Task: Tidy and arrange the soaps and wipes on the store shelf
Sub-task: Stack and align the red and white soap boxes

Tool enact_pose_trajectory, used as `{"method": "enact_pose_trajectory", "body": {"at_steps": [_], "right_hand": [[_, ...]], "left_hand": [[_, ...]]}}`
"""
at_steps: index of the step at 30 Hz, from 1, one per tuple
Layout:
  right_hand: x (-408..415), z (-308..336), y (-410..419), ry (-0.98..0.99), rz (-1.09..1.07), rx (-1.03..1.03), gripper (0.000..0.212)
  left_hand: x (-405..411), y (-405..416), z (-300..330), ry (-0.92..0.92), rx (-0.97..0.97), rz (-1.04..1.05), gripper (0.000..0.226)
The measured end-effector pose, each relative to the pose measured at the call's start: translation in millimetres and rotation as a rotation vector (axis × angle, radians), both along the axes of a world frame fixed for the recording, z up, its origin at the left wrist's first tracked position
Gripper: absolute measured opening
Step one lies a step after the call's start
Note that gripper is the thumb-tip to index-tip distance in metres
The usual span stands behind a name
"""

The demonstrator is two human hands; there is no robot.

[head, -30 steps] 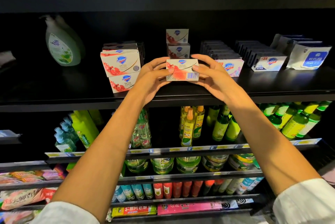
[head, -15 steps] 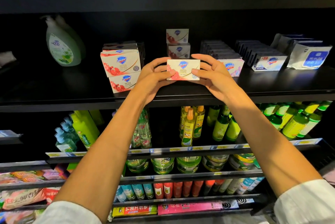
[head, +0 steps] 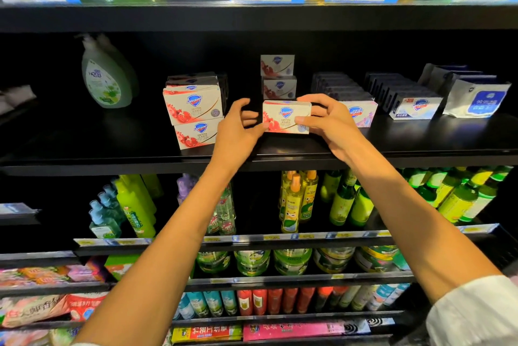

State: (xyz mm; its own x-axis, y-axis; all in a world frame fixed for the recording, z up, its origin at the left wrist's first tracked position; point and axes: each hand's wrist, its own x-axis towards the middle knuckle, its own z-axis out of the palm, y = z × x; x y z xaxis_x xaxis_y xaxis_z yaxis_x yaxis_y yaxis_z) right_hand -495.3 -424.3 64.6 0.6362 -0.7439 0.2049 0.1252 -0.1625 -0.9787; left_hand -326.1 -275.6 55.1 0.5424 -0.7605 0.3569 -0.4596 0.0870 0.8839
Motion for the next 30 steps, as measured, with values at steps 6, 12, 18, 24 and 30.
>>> {"method": "enact_pose_trajectory", "body": {"at_steps": [6, 12, 18, 24, 30], "right_hand": [[31, -1, -17, 0.131, -0.006, -0.142, 0.050], [76, -2, -26, 0.257, -0.010, -0.318, 0.053], [104, -4, -23, 0.265, -0.010, -0.395, 0.049], [109, -3, -29, 0.228, 0.050, -0.195, 0.050], [108, 9, -77, 0.045, -0.294, 0.029, 0.038]], "left_hand": [[2, 34, -29, -0.665, 0.165, -0.027, 0.045], [7, 40, -29, -0.820, 0.257, -0.047, 0.056], [6, 38, -32, -0.778, 0.250, -0.024, 0.055], [5, 39, -25, -0.775, 0.317, -0.068, 0.059], [12, 29, -14, -0.765, 0.401, -0.222, 0.073]]}}
